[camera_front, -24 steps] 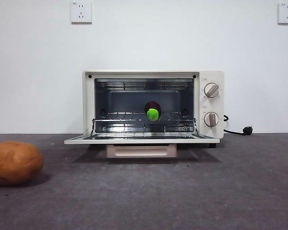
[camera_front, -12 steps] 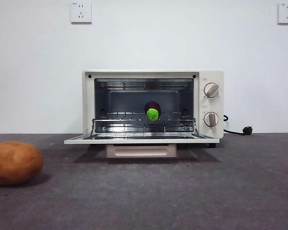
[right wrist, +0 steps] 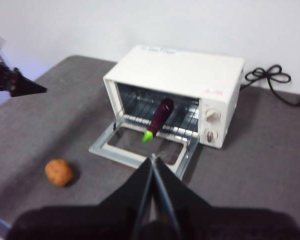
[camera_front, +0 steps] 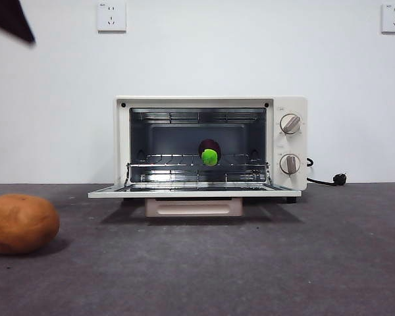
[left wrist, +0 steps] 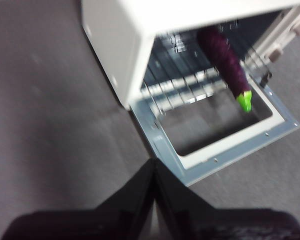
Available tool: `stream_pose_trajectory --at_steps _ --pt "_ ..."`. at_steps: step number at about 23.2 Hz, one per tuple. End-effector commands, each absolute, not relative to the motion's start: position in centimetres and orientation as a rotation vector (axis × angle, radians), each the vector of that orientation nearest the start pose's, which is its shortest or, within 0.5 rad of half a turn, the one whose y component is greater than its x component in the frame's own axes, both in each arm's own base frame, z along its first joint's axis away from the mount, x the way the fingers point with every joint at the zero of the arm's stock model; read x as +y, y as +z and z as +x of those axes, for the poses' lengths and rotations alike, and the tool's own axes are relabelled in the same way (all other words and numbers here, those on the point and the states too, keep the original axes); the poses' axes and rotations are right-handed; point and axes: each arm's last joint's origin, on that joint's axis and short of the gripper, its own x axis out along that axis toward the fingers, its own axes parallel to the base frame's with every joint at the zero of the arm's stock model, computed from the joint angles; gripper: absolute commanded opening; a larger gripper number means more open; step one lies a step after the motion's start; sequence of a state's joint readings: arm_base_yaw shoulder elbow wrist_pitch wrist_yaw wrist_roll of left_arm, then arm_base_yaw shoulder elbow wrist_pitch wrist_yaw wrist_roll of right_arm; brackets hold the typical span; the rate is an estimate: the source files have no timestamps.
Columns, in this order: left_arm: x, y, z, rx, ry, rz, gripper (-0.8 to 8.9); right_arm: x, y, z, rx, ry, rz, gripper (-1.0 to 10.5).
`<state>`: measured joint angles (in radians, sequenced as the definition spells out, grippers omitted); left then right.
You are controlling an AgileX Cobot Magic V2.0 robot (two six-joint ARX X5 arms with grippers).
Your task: Take the eggplant from the table,put the eggplant in the oven
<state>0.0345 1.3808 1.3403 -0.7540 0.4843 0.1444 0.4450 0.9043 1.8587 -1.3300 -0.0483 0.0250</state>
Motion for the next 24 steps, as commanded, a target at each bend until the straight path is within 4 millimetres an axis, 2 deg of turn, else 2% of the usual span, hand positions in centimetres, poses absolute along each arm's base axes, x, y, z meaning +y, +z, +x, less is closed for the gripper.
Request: stream_pose_trajectory --at_steps 1,5,8,12,17,24 --pt "-0.3 32.3 30.1 0.776 -0.535 -0.148 -0.06 1.6 50.8 3.1 0.396 0.482 -0.067 -0.1" --pt "-0.3 28.7 32.6 0.87 -0.584 -0.208 -0.06 1.6 50.7 3.0 0.406 0.481 -0.065 -0.1" --pt "-0.5 24.5 34.9 0.976 -0.617 -0.267 -0.06 1.6 50.7 3.0 0.411 0.477 -0.048 -0.1" --pt "-0.5 20.4 36.6 1.063 -0.643 -0.316 -0.06 1.6 50.7 3.0 0.416 0.473 -0.03 -0.1" --pt "-1.1 17.5 37.6 1.11 -0.691 -0.358 -0.06 1.6 50.7 3.0 0.421 0.467 -0.006 -0.1" --pt "-3.0 15.0 37.9 1.165 -0.738 -0.341 -0.06 1.6 50.7 3.0 0.426 0.463 0.012 -0.1"
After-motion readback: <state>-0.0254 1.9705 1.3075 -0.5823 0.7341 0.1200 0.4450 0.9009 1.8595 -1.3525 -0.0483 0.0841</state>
